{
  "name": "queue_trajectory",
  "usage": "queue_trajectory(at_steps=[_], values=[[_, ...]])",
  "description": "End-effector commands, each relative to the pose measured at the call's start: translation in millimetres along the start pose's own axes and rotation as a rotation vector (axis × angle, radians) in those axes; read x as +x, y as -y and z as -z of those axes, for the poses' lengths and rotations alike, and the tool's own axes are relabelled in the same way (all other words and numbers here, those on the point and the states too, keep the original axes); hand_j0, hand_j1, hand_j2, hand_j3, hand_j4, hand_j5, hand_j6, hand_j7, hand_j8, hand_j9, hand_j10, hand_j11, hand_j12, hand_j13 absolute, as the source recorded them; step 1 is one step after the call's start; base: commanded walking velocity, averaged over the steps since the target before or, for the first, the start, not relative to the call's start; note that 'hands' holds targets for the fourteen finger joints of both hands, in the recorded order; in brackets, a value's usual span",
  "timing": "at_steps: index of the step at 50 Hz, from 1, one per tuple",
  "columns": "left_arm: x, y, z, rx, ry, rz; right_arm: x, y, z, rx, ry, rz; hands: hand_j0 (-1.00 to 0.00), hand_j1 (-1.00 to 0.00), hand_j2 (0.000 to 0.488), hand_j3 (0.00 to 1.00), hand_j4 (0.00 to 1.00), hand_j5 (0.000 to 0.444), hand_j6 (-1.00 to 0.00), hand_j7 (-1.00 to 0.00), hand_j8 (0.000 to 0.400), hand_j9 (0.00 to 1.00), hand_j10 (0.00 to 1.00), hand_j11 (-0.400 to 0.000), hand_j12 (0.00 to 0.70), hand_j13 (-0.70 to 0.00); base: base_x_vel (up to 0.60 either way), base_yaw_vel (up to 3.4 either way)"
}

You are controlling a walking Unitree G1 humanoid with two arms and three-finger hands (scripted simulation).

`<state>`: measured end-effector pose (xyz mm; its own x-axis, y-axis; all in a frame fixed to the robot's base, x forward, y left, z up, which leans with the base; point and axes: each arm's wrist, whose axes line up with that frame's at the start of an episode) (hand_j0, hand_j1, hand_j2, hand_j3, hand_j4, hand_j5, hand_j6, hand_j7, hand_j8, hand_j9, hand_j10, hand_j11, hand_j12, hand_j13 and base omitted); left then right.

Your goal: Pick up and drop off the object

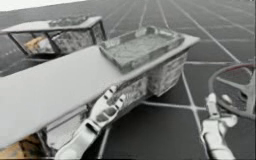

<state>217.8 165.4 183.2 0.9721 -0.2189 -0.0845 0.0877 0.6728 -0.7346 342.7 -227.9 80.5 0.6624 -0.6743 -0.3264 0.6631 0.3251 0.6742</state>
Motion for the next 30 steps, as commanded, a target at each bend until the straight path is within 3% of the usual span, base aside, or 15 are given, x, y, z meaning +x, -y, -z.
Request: queue_trajectory(at_steps=[1, 30], values=[[-3.3, -4.3, -1.3, -0.018, 0.012, 0.002, -3.9, -13.2, -6.2, -0.003, 0.031, -0.049, 0.0, 0.0, 0.0, 1.0, 1.0, 0.0, 0.0, 0.0, 0.0, 1.0, 1.0, -0.4, 0.0, -0.7, 0.22, 0.98], [-3.3, -4.3, -1.3, -0.018, 0.012, 0.002, -3.9, -13.2, -6.2, -0.003, 0.031, -0.049, 0.0, 0.0, 0.0, 1.0, 1.0, 0.0, 0.0, 0.0, 0.0, 1.0, 1.0, -0.4, 0.0, -0.7, 0.23, 0.58]])
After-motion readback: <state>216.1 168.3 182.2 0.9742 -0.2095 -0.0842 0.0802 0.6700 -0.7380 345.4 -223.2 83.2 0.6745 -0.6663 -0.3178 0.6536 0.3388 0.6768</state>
